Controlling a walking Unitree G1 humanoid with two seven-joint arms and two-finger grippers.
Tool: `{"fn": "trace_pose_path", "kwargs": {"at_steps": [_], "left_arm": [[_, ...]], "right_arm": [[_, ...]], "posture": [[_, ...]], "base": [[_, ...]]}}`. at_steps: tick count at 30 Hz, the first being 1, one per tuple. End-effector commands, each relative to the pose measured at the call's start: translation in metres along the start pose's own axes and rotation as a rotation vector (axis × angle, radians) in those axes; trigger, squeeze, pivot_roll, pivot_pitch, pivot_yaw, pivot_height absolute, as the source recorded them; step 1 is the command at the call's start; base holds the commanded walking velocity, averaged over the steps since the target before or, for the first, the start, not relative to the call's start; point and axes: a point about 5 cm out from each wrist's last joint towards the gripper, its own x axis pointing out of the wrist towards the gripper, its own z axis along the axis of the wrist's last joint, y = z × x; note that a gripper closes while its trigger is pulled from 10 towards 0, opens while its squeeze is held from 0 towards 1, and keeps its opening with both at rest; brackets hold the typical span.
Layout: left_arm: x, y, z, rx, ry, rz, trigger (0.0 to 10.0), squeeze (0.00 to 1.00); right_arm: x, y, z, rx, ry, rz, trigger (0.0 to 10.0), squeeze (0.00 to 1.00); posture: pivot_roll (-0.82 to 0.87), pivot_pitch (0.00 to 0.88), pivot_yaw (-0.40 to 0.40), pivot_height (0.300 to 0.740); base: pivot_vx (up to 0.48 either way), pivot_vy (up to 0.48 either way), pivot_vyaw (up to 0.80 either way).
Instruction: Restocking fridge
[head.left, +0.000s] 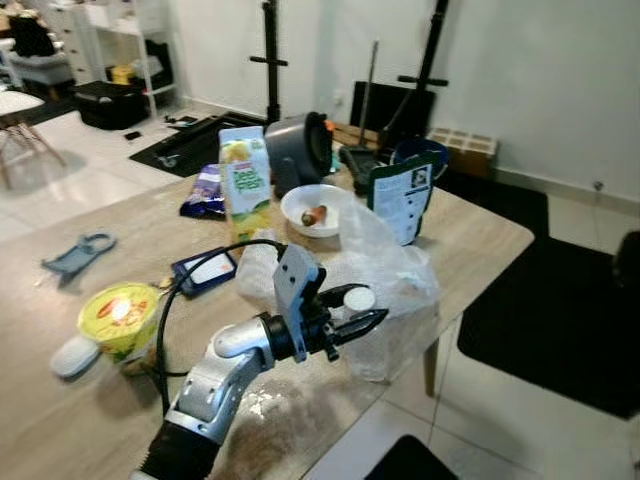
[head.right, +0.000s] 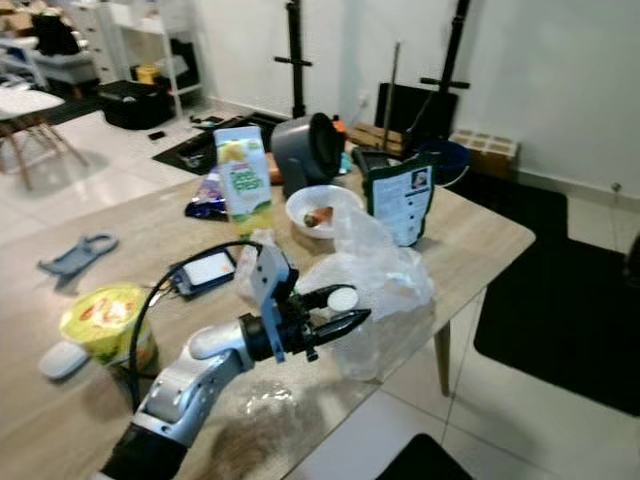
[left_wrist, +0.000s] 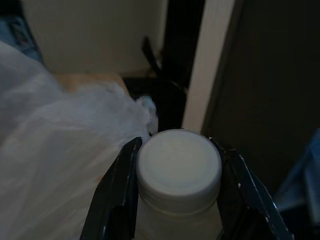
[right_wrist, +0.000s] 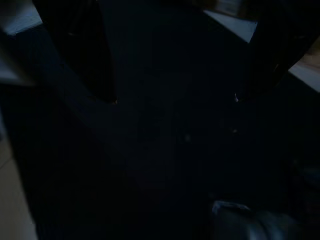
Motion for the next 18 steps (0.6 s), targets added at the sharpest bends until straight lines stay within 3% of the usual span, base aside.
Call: {"fn": "trace_pose_path", "kwargs": {"at_steps": [1, 18], "left_arm": [[0.0042, -0.0075, 0.0057, 0.027, -0.009, -0.055, 10.0, 0.00], [0.0000, -0.0155, 0.0003, 0.012, 0.042, -0.117, 10.0, 0.00]], "right_arm": [[-0.0005, -0.0029, -0.0030, 0.008, 0.004, -0.014, 10.0, 0.00], [-0.0006, -0.0021, -0.0061, 0.009, 0.011, -0.015, 10.0, 0.00]], "posture": [[0.04, 0.000, 0.017, 0.740], [0.04, 0.000, 0.016, 0.740]], "base": [[0.000, 0.000, -0.77], [0.000, 0.000, -0.77]]}}
